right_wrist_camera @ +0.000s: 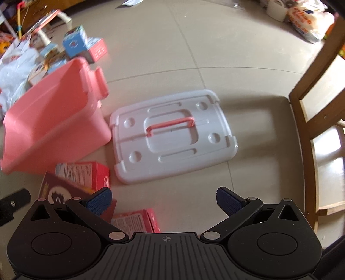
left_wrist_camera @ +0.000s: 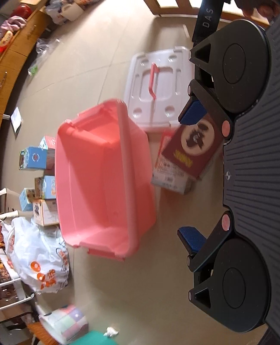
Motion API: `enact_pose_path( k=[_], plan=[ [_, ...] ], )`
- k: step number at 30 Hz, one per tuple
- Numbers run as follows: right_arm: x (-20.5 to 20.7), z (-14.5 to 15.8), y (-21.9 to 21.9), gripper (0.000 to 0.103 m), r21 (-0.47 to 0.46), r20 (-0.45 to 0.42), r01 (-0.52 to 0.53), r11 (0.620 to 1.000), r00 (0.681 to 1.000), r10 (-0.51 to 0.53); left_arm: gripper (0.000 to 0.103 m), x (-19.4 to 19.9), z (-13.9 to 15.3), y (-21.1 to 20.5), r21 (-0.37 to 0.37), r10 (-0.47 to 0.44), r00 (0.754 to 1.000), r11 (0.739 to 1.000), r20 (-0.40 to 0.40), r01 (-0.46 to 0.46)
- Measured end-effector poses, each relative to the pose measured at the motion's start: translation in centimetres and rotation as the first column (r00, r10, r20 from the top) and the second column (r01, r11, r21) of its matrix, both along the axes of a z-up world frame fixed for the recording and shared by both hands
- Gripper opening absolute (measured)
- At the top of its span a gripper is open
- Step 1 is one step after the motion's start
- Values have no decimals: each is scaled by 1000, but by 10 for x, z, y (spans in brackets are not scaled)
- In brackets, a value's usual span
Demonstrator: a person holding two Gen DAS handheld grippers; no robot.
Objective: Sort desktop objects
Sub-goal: 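Lower the left gripper onto the maroon blind box and close it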
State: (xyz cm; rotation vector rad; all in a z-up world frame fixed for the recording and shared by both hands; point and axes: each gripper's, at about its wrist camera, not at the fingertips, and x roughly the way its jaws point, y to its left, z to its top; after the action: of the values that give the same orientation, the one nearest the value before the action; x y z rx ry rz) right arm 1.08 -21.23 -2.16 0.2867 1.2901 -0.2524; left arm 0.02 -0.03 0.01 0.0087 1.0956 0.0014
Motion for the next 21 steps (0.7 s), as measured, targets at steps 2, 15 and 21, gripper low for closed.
enact_pose_path(
  k=[2,15,21],
  plan=[
    [1,2,-4,103,9,7,23,1000,1000,-23,103,2,-1,-3,23,2,1000,1000,-6,-1],
    [4,10,-31,103,56,56,147,988,987,-150,103,36,-33,-11,-179,262,925,931,-276,-317],
    [3,7,-40,103,88,52,180,980,981,-185,102,40,-59,-20,-168,358,855,881,-376,-442]
  ],
)
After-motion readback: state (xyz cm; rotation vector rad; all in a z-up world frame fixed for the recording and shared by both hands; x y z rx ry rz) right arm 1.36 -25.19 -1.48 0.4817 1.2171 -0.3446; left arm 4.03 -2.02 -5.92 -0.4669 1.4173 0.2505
